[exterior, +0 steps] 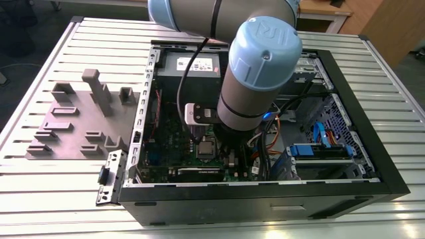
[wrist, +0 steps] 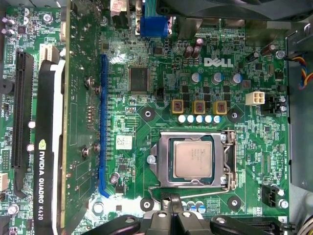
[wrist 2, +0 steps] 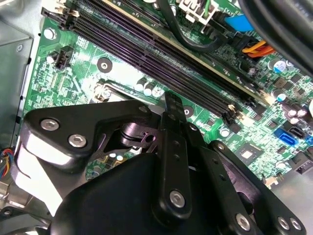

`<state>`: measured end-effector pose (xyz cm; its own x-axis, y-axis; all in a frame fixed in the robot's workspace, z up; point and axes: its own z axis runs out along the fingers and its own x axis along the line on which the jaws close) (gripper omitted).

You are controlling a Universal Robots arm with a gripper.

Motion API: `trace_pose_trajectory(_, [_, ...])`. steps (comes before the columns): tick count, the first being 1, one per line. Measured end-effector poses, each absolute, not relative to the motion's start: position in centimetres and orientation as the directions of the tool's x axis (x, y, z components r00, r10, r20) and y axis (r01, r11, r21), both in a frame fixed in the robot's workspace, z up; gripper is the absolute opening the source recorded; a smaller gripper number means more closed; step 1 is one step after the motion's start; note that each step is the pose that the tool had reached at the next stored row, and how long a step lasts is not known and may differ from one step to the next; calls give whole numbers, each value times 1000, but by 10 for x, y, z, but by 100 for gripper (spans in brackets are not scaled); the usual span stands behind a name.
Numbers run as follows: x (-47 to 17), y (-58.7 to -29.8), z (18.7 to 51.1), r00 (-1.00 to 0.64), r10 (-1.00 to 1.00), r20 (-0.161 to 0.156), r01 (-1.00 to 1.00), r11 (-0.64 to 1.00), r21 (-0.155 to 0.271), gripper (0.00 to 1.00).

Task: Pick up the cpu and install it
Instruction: 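Install the first cpu locking lever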

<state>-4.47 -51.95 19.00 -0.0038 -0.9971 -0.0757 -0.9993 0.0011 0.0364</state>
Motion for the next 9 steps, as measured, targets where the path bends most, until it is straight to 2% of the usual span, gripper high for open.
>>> trace_pose_trajectory(9, [-44,-520,190,-4,-997,-76,-999,1,36,11])
